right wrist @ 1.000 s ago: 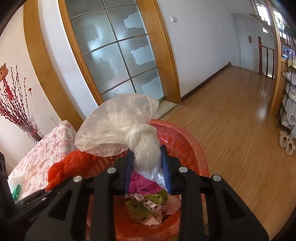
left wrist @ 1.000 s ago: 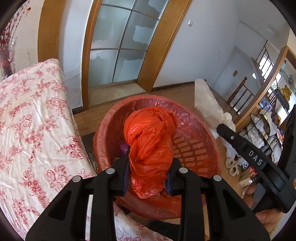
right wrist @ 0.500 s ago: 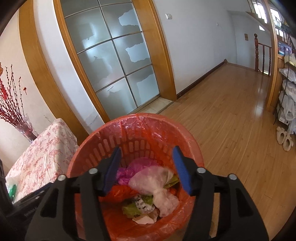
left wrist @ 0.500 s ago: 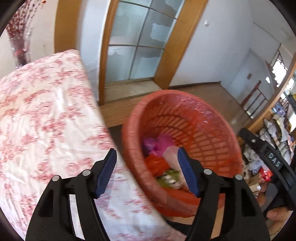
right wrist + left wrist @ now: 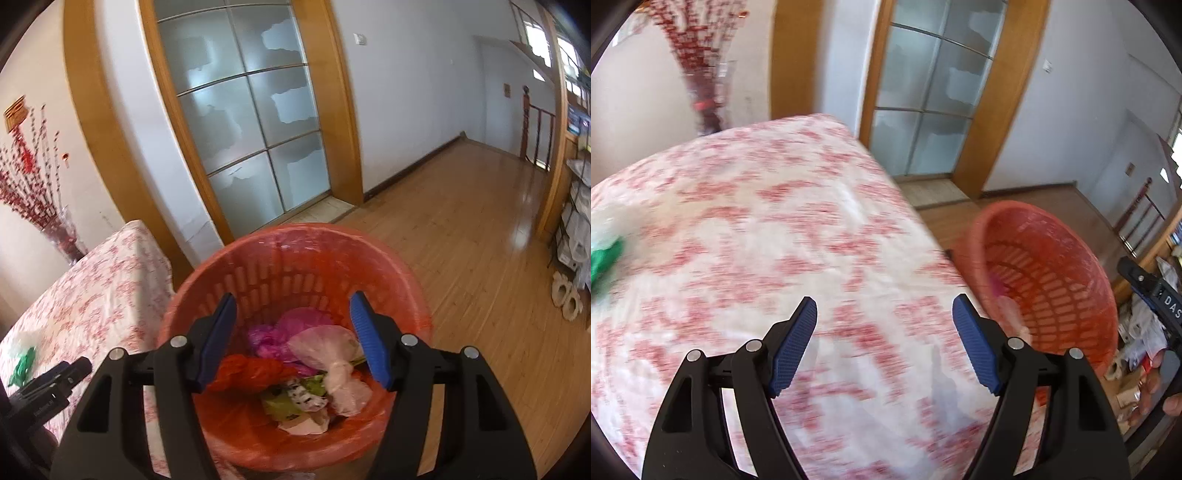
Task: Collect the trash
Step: 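Move both grippers back to the green bag and bubble wrap, then grasp the bubble wrap with the right gripper while the left gripper grasps the green bag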
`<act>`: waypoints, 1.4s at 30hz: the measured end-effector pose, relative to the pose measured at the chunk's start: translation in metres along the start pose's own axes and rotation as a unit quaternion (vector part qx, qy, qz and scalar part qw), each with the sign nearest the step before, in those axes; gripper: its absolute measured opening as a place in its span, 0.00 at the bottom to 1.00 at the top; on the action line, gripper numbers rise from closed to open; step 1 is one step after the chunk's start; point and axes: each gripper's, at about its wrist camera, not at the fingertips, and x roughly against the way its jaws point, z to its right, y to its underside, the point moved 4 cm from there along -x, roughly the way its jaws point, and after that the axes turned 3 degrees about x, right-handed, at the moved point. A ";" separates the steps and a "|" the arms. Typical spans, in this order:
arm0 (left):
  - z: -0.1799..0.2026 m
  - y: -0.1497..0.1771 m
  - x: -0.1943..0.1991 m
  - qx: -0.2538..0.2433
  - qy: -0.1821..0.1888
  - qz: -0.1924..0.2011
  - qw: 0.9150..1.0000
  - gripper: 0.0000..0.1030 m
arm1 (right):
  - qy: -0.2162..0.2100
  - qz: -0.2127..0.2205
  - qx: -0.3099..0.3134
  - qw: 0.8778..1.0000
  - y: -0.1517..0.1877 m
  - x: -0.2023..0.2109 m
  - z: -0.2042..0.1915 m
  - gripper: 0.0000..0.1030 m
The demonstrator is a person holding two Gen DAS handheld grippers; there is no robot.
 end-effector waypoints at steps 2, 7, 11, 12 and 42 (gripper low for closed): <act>-0.014 -0.002 0.008 0.006 -0.016 0.009 1.000 0.74 | -0.007 0.001 0.013 1.000 -0.001 0.004 -0.014 0.61; -0.063 0.000 0.033 0.028 -0.057 0.030 0.998 0.75 | -0.032 -0.001 0.051 0.998 0.002 0.012 -0.058 0.61; -0.101 0.005 0.048 0.057 -0.080 0.037 0.994 0.75 | -0.057 -0.010 0.082 0.995 0.009 0.016 -0.095 0.61; -0.110 0.007 0.052 0.064 -0.085 0.038 0.994 0.75 | -0.069 -0.014 0.093 0.993 0.012 0.016 -0.109 0.61; -0.299 0.064 0.123 0.207 -0.204 0.069 0.954 0.75 | -0.301 -0.150 0.296 0.894 0.091 -0.031 -0.505 0.41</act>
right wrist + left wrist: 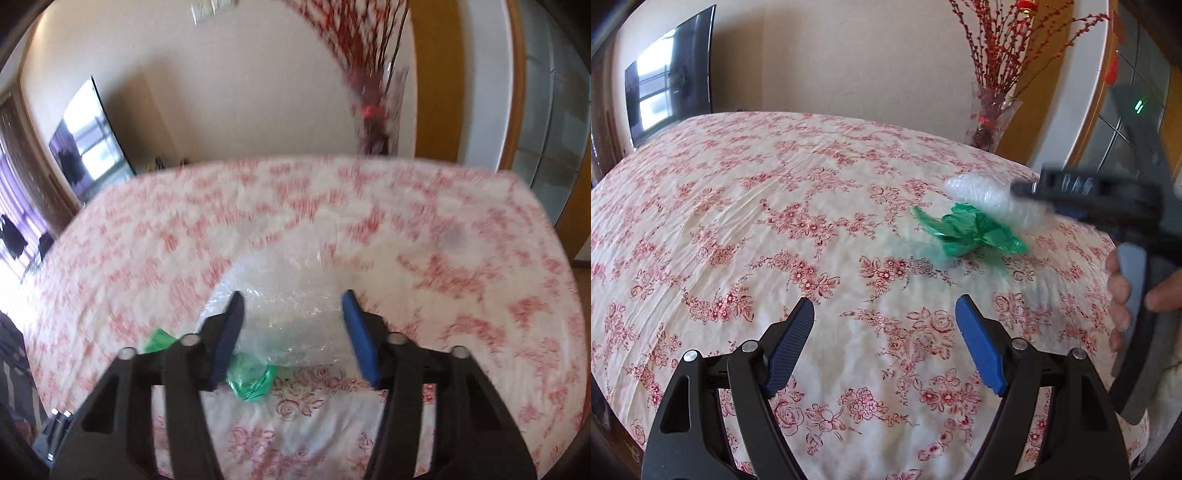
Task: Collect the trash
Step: 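Grasp the bubble wrap with the right gripper while the left gripper grasps the green bag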
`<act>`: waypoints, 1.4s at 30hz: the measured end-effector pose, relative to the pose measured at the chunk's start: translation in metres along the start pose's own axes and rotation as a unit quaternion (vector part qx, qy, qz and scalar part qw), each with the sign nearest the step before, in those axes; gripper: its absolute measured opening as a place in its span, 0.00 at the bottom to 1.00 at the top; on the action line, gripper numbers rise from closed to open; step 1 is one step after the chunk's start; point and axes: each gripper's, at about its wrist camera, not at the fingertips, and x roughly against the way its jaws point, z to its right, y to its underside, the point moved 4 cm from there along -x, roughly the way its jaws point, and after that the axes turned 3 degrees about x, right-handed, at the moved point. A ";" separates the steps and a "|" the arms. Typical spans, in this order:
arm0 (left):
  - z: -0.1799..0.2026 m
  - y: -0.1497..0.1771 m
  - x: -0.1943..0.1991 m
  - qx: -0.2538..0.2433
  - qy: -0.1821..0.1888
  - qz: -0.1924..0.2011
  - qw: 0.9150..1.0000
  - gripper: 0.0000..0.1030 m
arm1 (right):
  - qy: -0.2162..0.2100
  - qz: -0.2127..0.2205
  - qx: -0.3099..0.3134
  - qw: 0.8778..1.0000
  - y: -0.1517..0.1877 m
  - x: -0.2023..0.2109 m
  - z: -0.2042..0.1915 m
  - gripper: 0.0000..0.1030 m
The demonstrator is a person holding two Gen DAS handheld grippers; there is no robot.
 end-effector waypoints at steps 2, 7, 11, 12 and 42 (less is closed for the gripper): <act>0.000 0.002 -0.001 0.000 0.001 -0.001 1.000 0.75 | 0.007 -0.028 0.006 1.000 0.012 -0.012 0.008 0.28; 0.010 -0.001 -0.002 -0.008 0.009 0.002 1.000 0.75 | 0.032 -0.020 0.016 0.999 0.032 0.000 0.033 0.08; 0.026 -0.011 0.002 -0.022 0.019 0.015 0.999 0.76 | 0.067 0.000 0.006 0.998 0.046 0.025 0.066 0.07; 0.030 -0.014 0.003 -0.025 0.021 0.019 0.999 0.76 | 0.073 0.001 0.000 0.997 0.049 0.029 0.076 0.06; 0.073 -0.047 -0.086 -0.076 -0.001 -0.057 0.996 0.48 | 0.151 0.030 -0.079 0.985 0.126 0.122 0.185 0.06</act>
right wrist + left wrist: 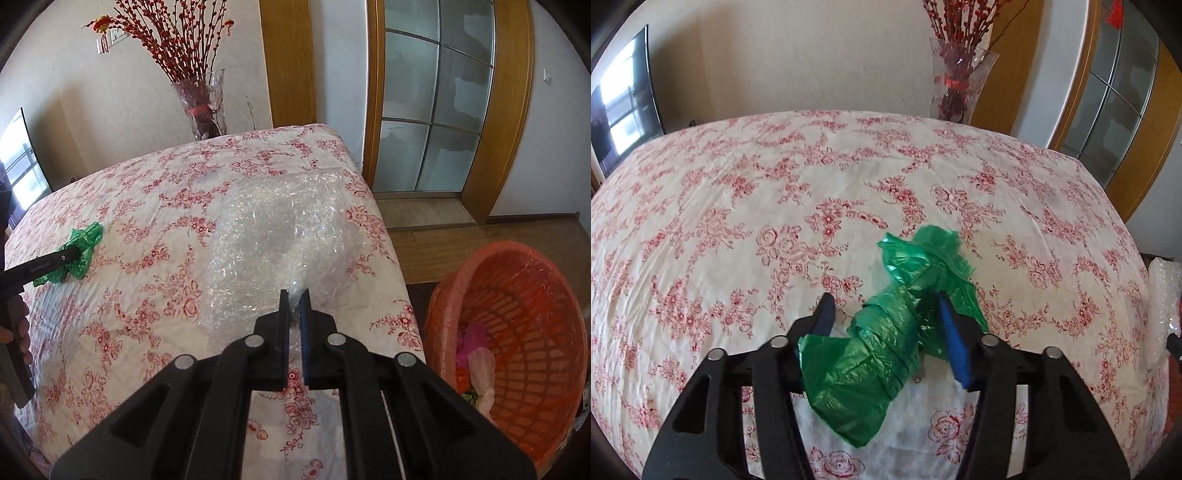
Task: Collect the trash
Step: 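Grasp the bubble wrap with the right gripper while the left gripper grasps the green bag, then carry the bubble wrap and green bag over the wastebasket and open both grippers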
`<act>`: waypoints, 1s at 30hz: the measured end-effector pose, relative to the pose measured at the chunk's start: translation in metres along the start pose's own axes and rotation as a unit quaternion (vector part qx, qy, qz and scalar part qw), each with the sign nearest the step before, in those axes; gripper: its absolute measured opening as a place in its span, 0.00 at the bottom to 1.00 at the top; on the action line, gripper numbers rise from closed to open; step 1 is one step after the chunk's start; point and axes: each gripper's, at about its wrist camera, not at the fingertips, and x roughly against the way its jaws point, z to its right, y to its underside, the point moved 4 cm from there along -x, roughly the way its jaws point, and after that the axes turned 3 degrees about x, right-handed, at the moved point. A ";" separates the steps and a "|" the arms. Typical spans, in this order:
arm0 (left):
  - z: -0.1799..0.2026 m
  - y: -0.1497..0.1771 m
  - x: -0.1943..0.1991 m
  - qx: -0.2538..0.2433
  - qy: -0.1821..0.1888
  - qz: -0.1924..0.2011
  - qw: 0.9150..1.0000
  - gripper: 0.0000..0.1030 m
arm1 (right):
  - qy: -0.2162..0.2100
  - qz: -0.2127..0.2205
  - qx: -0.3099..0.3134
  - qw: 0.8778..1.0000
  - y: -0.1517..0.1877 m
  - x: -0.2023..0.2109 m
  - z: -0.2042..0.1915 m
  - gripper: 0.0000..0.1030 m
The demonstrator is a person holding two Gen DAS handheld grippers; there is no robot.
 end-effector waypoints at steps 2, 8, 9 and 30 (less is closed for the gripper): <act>0.004 0.000 0.000 -0.003 0.007 -0.001 1.000 0.36 | 0.000 0.002 -0.001 1.000 0.000 0.001 0.000 0.06; 0.011 -0.002 0.012 -0.004 0.027 0.015 1.000 0.27 | -0.001 0.015 -0.006 1.000 -0.001 0.014 0.004 0.06; 0.013 -0.002 0.016 -0.006 0.029 0.019 0.999 0.27 | -0.002 0.019 -0.007 1.000 -0.002 0.018 0.005 0.06; 0.155 0.002 0.118 -0.073 0.163 0.089 0.980 0.27 | 0.050 0.123 -0.064 0.989 0.002 0.123 0.082 0.06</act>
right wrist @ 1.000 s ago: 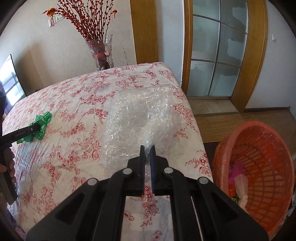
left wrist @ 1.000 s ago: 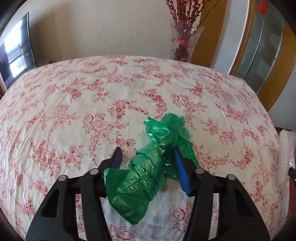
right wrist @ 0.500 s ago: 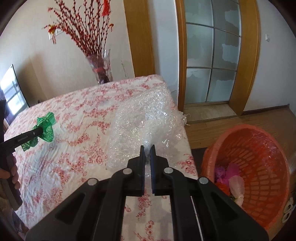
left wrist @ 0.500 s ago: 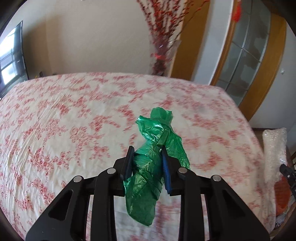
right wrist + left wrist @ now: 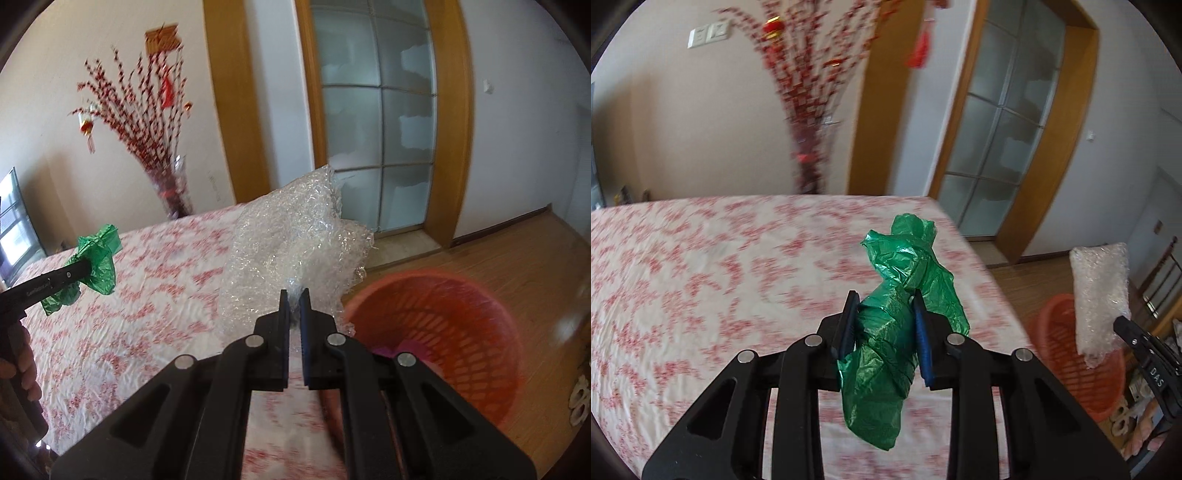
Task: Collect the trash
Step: 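Carry the bubble wrap and green bag over the wastebasket and open both grippers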
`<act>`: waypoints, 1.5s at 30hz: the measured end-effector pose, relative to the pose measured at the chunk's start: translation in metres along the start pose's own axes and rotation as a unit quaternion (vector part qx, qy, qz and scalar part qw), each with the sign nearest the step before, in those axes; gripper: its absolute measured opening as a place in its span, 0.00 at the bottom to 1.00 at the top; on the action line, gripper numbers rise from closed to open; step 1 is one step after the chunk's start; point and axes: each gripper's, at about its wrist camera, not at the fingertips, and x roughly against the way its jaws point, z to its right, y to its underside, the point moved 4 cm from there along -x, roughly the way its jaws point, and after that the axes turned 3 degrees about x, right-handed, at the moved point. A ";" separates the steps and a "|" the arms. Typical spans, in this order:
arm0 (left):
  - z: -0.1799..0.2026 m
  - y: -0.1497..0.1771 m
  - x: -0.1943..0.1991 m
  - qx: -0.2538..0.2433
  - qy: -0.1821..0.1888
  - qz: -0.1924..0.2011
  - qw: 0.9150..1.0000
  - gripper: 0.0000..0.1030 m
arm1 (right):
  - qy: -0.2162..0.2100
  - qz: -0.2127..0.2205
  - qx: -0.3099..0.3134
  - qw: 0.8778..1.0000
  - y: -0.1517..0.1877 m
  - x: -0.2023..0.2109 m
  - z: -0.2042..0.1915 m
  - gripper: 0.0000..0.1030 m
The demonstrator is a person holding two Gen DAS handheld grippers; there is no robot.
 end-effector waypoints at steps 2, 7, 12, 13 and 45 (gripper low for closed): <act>0.020 0.000 0.000 -0.008 0.018 0.001 1.000 0.27 | 0.007 0.009 -0.006 1.000 -0.001 0.008 0.010 0.06; 0.063 0.002 -0.002 -0.025 0.054 -0.002 0.998 0.27 | 0.032 0.028 -0.022 0.999 0.001 0.029 0.041 0.06; 0.109 0.008 -0.009 -0.047 0.089 -0.008 0.995 0.27 | 0.059 0.042 -0.041 0.997 0.005 0.041 0.072 0.06; 0.118 0.010 -0.010 -0.051 0.094 -0.008 0.994 0.27 | 0.066 0.046 -0.046 0.996 0.005 0.044 0.079 0.06; 0.257 0.080 -0.077 -0.117 0.161 -0.108 0.974 0.27 | 0.123 0.024 -0.115 0.985 0.048 0.026 0.173 0.06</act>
